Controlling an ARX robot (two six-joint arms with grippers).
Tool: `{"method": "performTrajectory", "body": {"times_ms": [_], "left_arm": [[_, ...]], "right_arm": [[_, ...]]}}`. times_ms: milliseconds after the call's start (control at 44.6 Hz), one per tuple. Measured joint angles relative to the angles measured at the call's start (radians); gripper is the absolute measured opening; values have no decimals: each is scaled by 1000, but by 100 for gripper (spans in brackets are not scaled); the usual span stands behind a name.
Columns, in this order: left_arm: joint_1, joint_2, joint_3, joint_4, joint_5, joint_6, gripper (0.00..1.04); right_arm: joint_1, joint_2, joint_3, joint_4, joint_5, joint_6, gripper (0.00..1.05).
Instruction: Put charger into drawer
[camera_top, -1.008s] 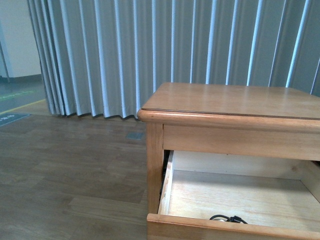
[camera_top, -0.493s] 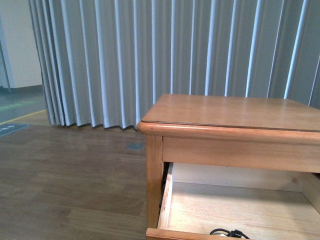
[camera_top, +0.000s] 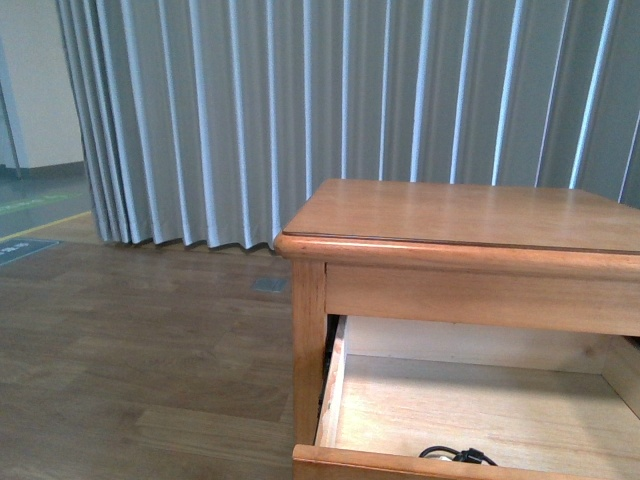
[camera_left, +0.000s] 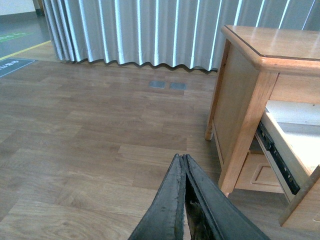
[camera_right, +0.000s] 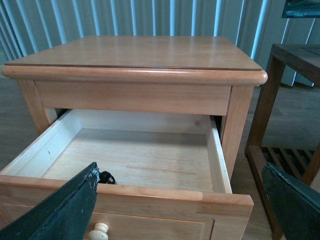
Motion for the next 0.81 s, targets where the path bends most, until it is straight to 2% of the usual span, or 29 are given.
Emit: {"method": "performTrajectory", "body": {"times_ms": [112, 179, 538, 582, 605, 650, 806], "left_arm": [[0, -43, -11, -30, 0, 0, 4], [0, -157, -26, -150, 2, 0, 4], [0, -213, -45, -160, 1, 0, 4], [0, -213, -45, -160, 1, 0, 12], [0, -213, -45, -160, 1, 0, 17], [0, -213, -45, -160, 0, 0, 28], [0, -213, -45, -160, 0, 0, 55]], "right_arm": [[0, 0, 0, 0, 0, 0, 96], [0, 0, 0, 0, 0, 0, 96], [0, 0, 0, 0, 0, 0, 96], [15, 3, -11, 34, 50, -32, 96], [32, 8, -23, 77, 117, -87, 96], [47, 25, -18, 68, 170, -163, 96], [65, 190, 27, -35, 150, -197, 96]]}}
